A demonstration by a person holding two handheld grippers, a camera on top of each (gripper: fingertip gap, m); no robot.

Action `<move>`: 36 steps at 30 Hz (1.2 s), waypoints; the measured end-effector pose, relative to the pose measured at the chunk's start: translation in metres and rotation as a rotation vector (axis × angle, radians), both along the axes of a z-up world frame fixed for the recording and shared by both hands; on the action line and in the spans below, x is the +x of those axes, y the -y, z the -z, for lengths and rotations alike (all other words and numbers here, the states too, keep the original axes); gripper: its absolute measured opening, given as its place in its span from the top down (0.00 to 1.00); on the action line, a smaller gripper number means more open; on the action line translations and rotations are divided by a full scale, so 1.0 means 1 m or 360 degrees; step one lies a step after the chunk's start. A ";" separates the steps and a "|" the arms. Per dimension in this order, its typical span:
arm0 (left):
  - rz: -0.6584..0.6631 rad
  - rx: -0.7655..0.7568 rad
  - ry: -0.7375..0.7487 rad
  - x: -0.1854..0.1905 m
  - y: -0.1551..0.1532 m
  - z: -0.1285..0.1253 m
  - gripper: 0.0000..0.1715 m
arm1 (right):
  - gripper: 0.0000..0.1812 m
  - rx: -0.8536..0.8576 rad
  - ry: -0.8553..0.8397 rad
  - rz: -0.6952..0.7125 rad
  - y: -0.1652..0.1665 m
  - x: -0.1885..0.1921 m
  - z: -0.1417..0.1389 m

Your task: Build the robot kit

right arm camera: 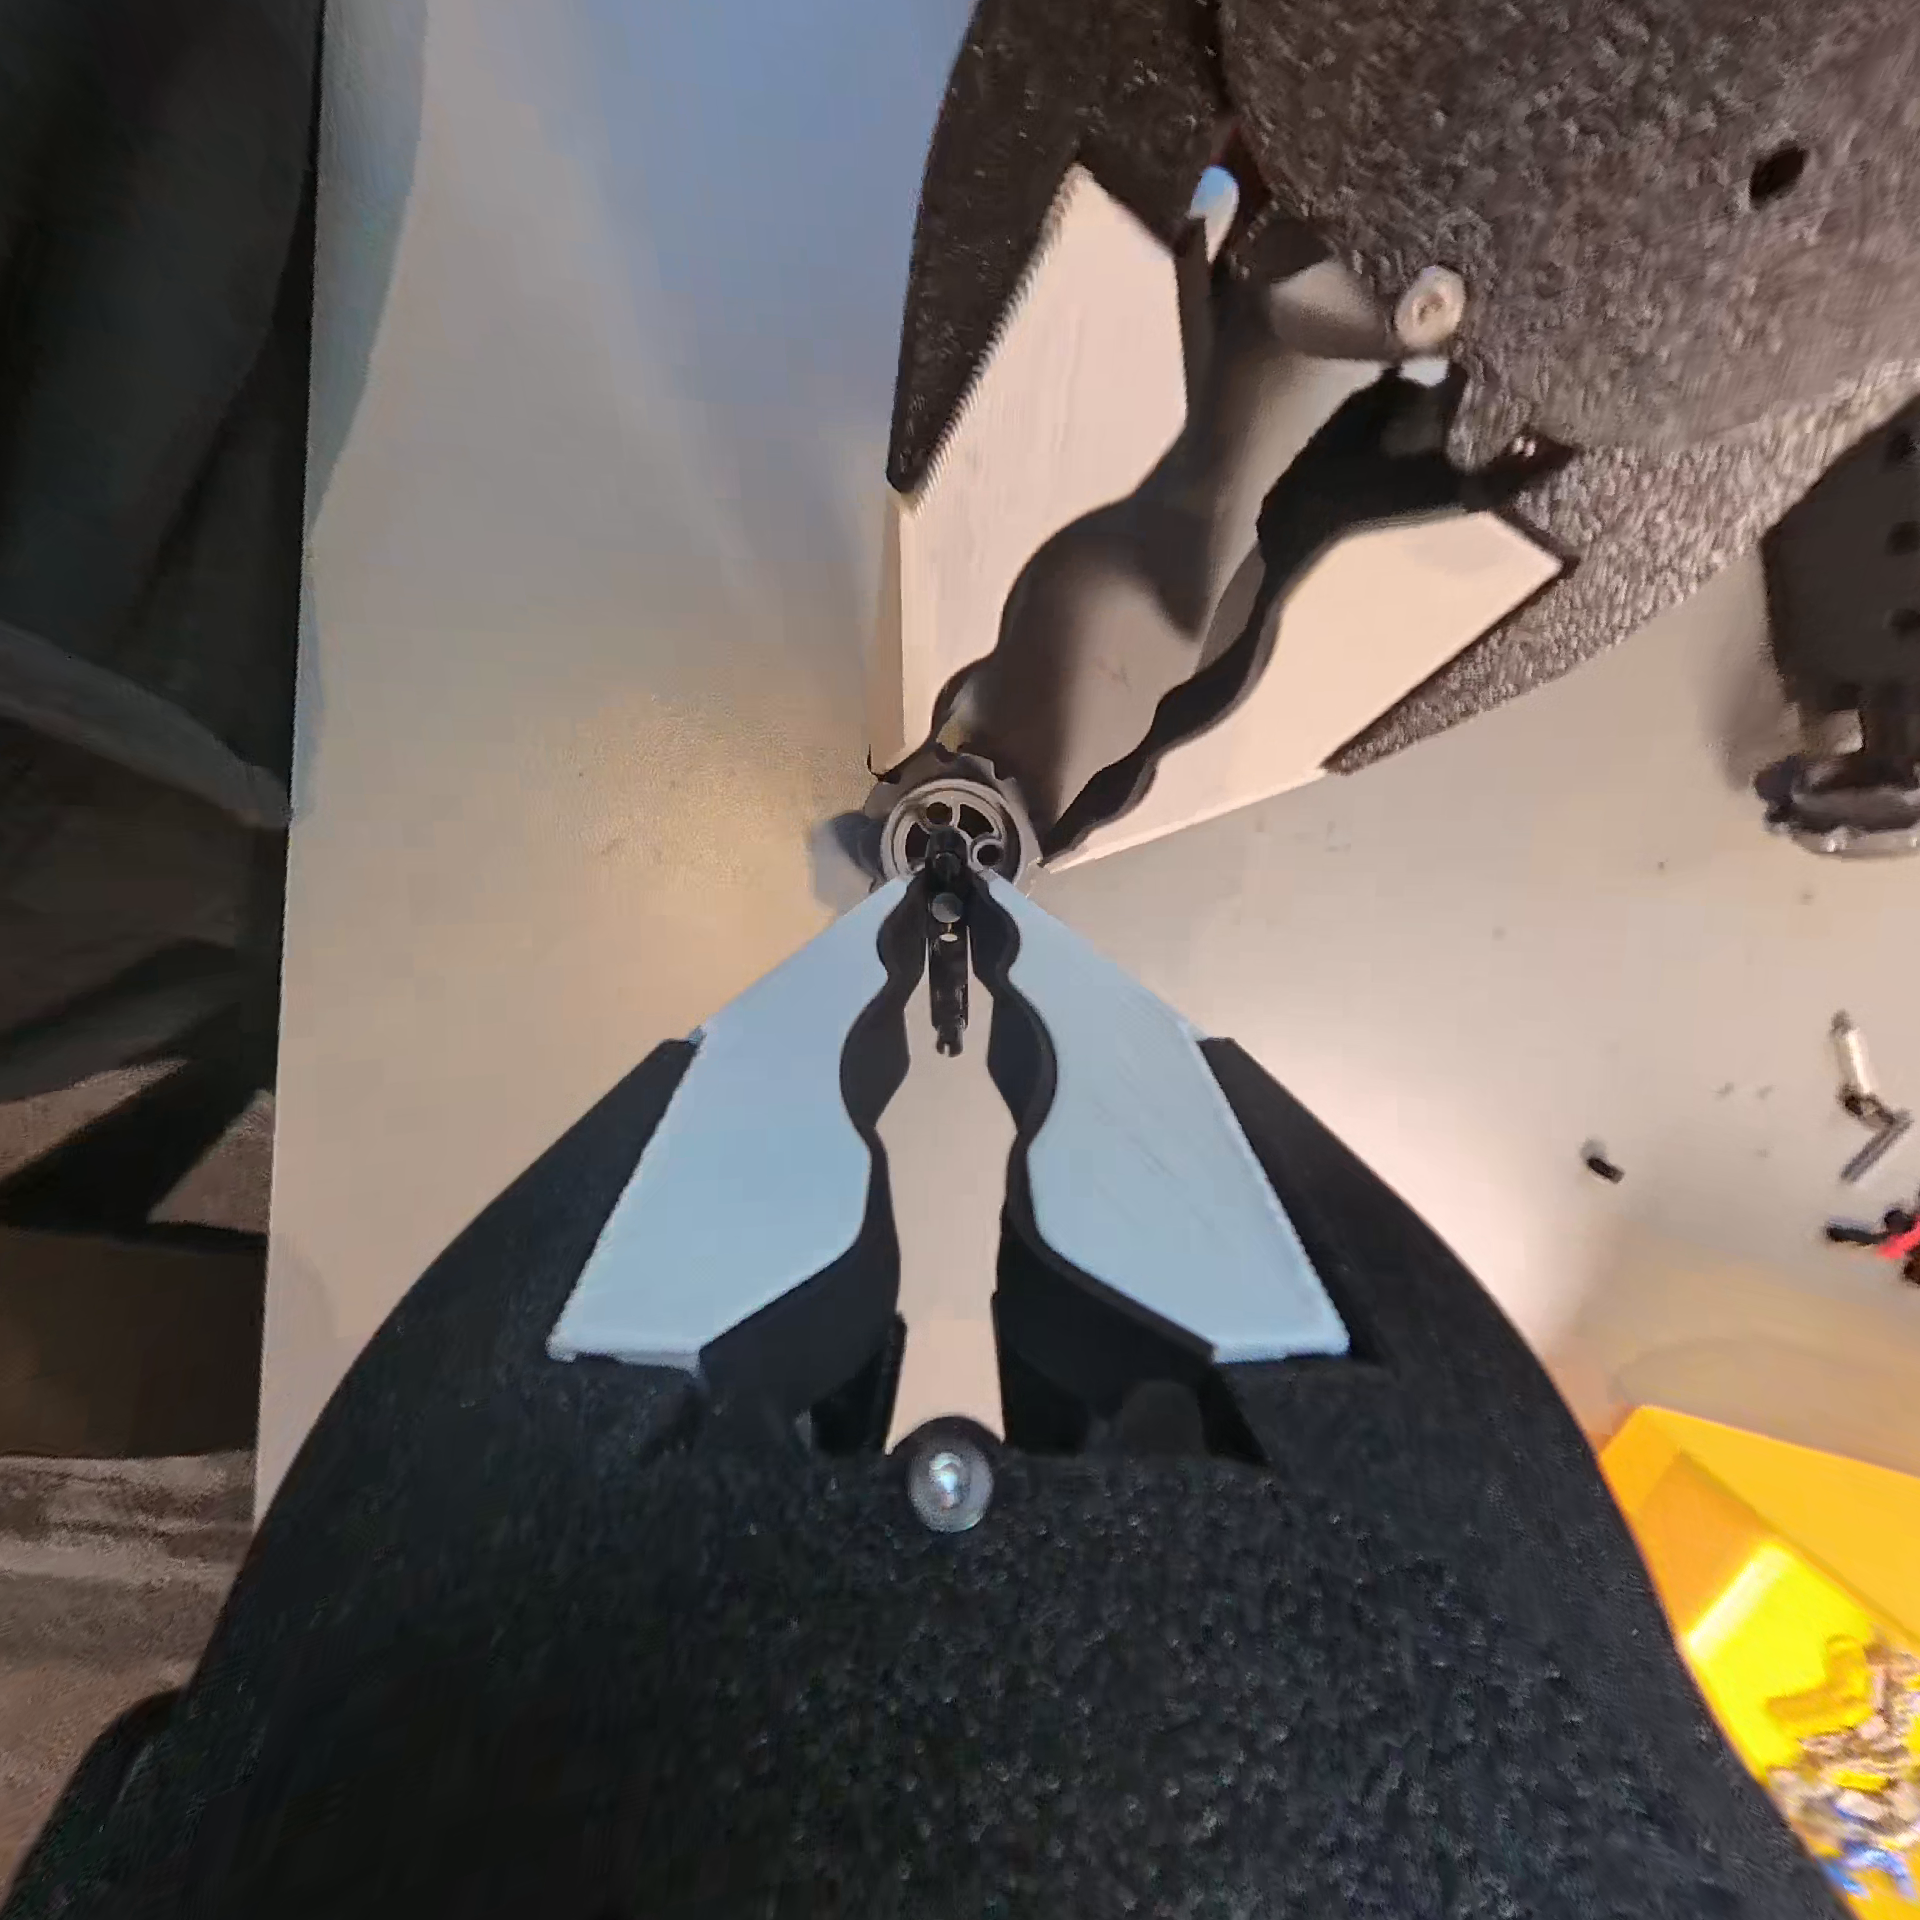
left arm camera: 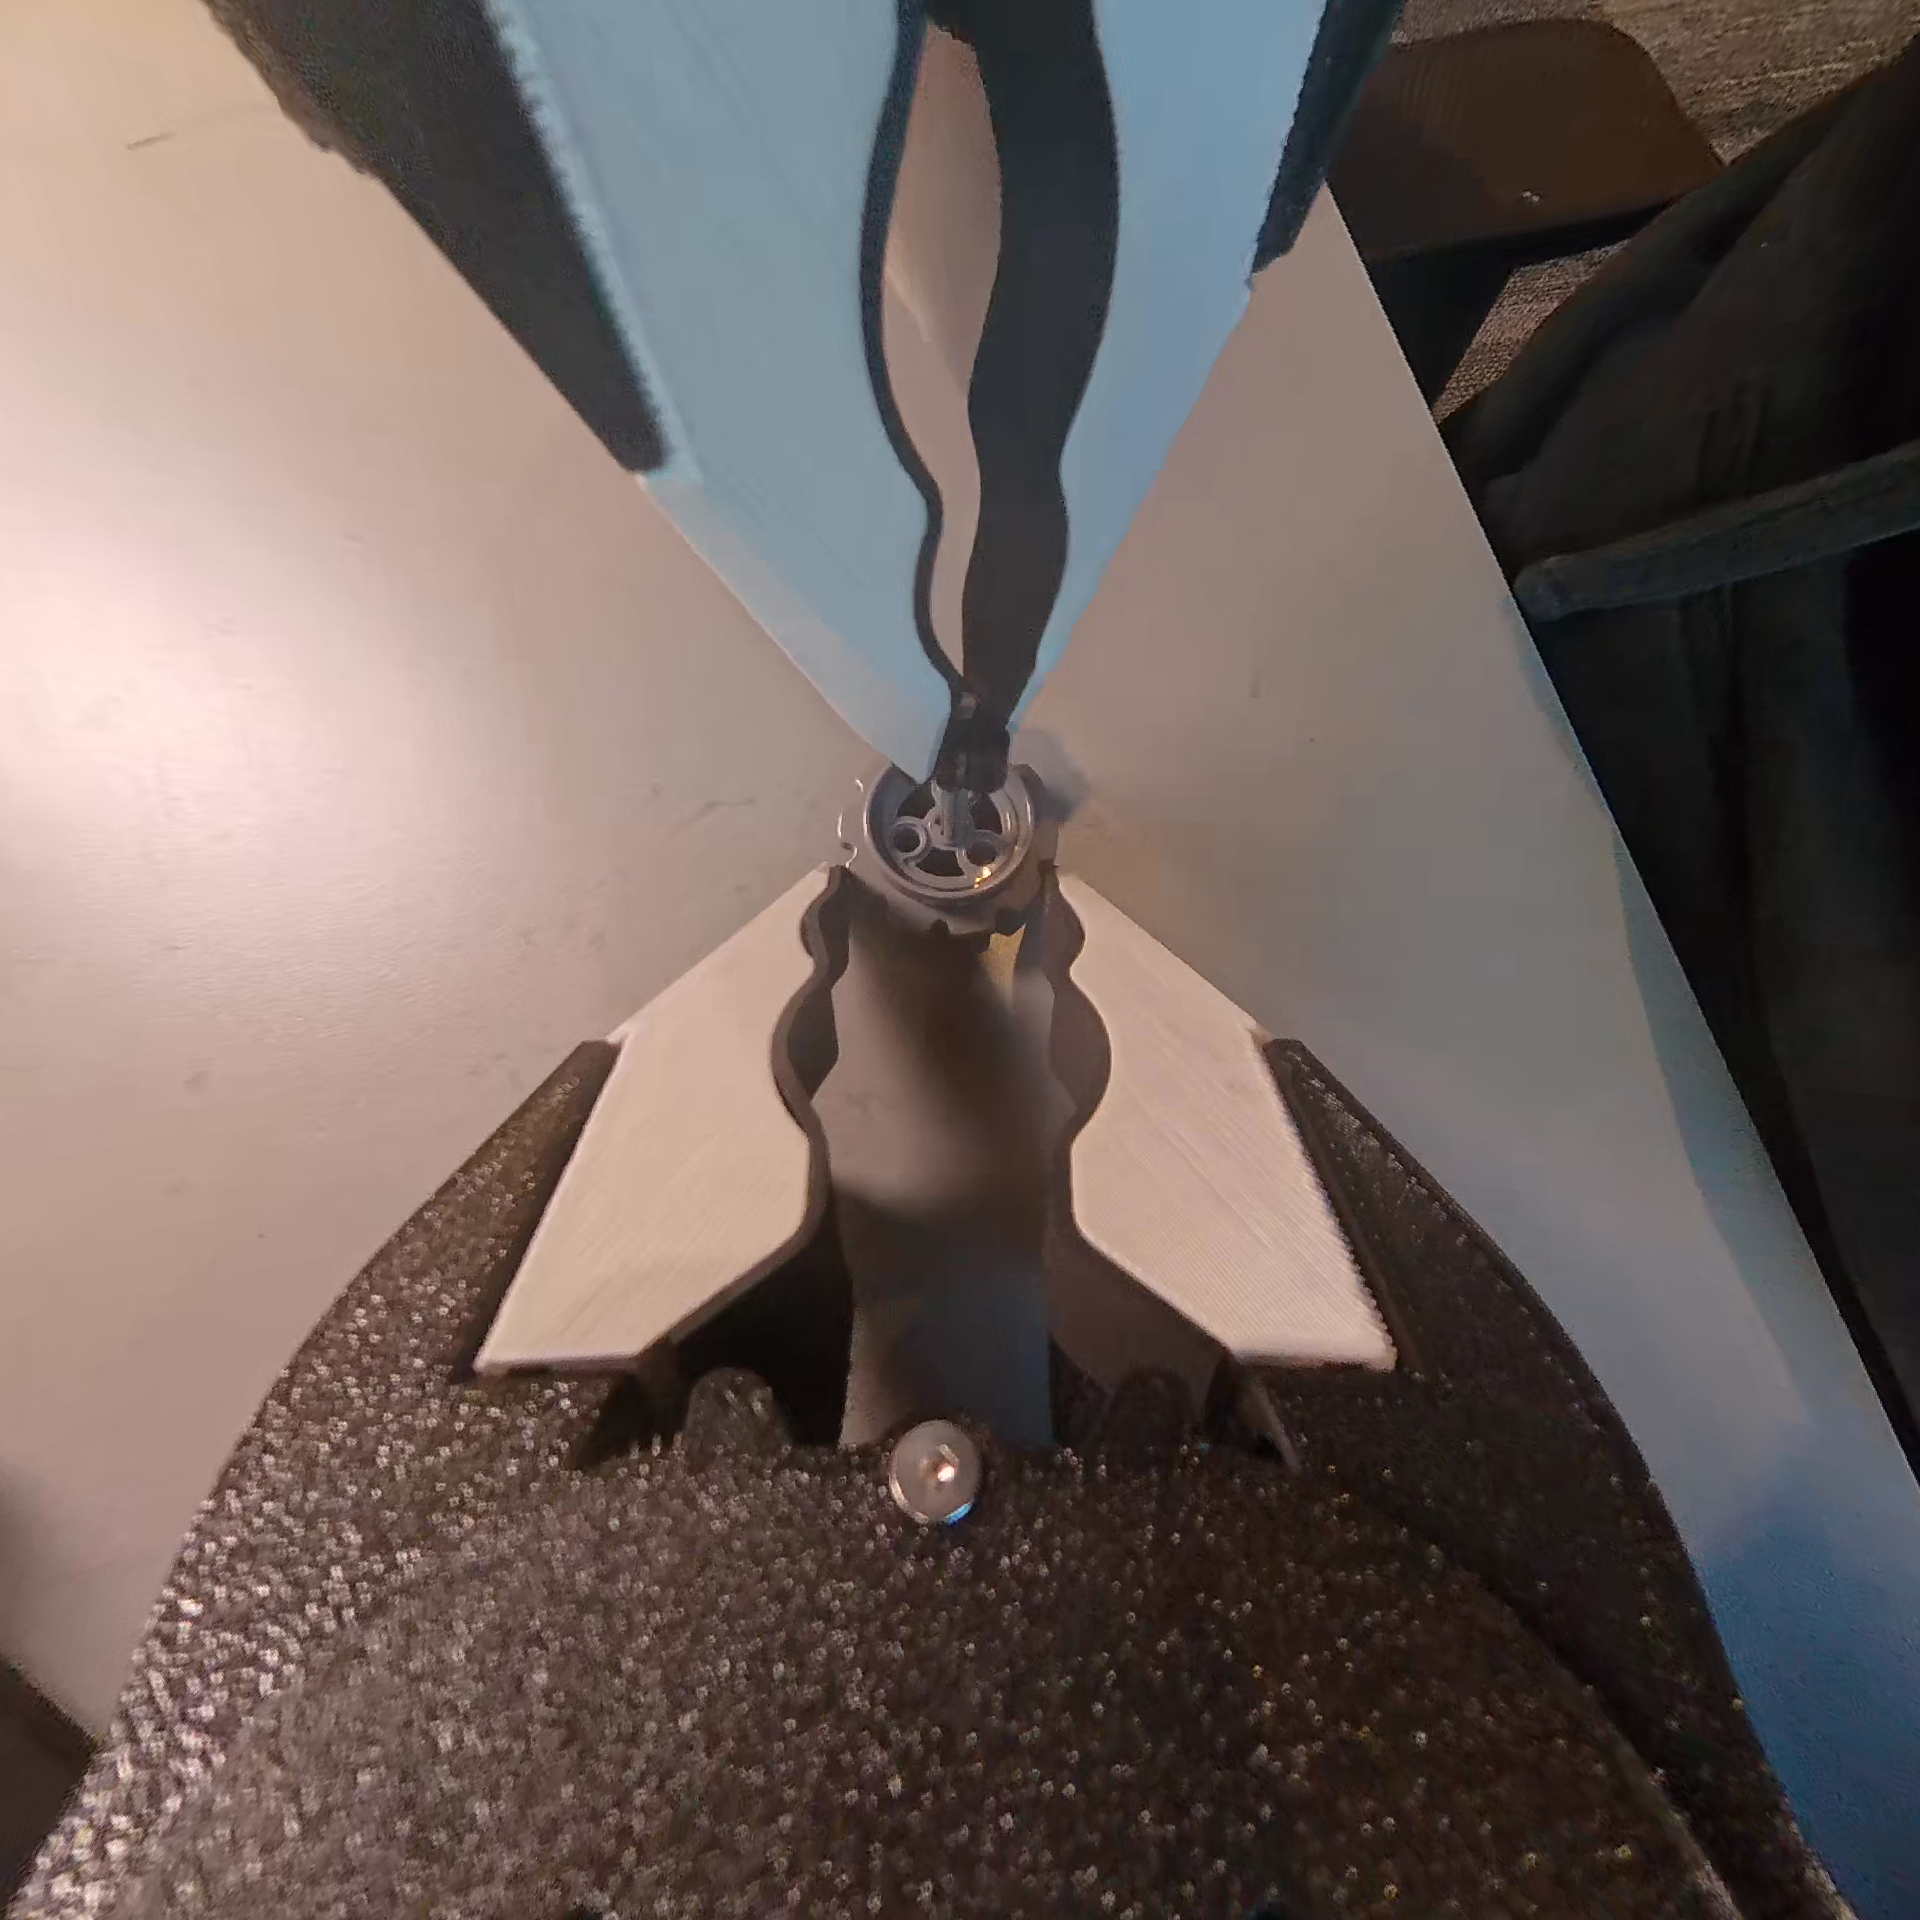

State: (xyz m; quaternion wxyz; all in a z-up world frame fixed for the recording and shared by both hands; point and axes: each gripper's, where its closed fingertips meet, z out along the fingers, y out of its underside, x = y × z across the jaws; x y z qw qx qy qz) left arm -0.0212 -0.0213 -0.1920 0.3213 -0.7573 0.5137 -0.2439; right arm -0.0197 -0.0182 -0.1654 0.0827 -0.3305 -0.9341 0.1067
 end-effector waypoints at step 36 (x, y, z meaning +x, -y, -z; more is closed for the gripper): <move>-0.0023 -0.0073 0.0047 -0.001 0.001 -0.002 0.80 | 0.96 0.0363 0.0270 -0.0249 -0.012 0.005 0.005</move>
